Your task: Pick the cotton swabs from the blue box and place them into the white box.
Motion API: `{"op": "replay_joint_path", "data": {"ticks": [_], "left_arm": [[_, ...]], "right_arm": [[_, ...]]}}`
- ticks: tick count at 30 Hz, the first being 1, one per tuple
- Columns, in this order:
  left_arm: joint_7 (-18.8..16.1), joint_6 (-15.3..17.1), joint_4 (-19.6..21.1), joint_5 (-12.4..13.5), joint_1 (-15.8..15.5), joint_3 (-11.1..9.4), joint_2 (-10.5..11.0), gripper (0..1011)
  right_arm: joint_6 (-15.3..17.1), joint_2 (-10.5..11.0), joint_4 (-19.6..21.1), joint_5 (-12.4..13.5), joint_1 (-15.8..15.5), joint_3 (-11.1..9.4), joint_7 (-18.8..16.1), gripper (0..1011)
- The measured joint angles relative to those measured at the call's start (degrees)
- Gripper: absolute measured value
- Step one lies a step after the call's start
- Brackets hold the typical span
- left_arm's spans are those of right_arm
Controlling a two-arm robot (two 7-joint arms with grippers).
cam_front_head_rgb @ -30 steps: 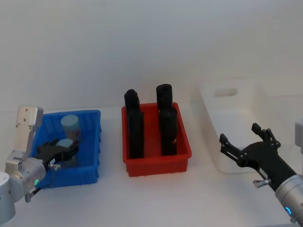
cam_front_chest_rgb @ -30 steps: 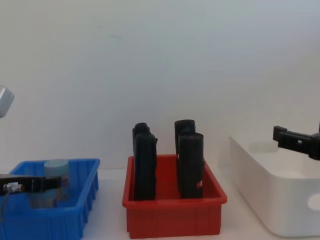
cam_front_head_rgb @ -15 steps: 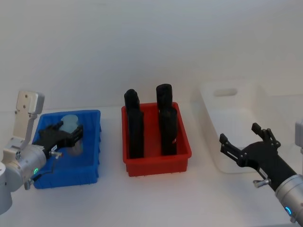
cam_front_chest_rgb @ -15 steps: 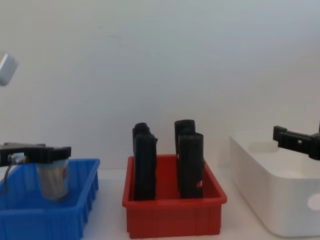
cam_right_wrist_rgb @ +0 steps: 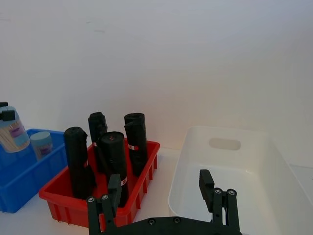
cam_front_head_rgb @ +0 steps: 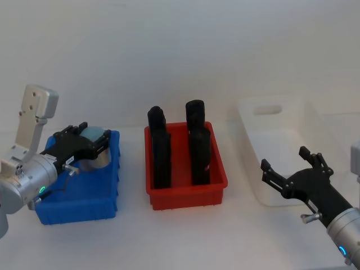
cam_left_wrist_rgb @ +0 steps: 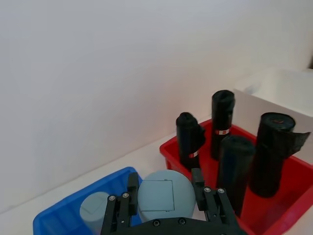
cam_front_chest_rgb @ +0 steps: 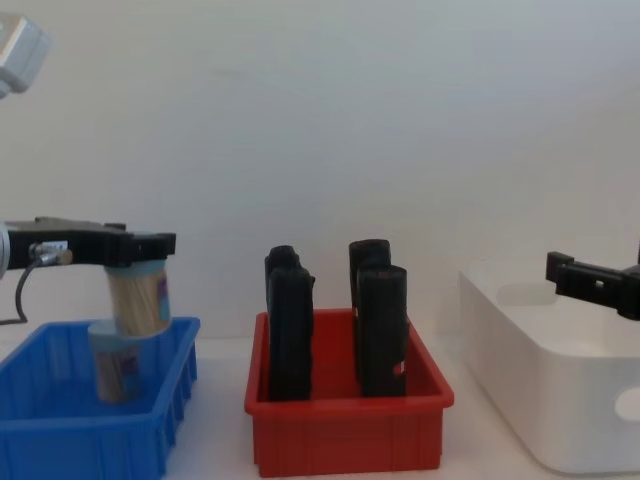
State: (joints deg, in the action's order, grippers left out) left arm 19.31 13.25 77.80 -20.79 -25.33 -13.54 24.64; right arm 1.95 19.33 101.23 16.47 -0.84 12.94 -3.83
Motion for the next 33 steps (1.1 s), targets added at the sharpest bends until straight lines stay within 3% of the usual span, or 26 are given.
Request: {"op": "replay_joint_path", "data": {"ticks": [15, 33], "left_arm": [[10.0, -0.4, 2.7, 0.7, -1.5, -0.5, 0.2, 654], [24.1, -2.3, 0.4, 0.6, -6.7, -2.9, -2.5, 653]], "right_arm": [[0.0, 0.0, 0.0, 0.0, 0.0, 0.0, 0.0, 1002], [0.0, 0.0, 0.0, 0.0, 0.0, 0.0, 0.0, 1002]]}}
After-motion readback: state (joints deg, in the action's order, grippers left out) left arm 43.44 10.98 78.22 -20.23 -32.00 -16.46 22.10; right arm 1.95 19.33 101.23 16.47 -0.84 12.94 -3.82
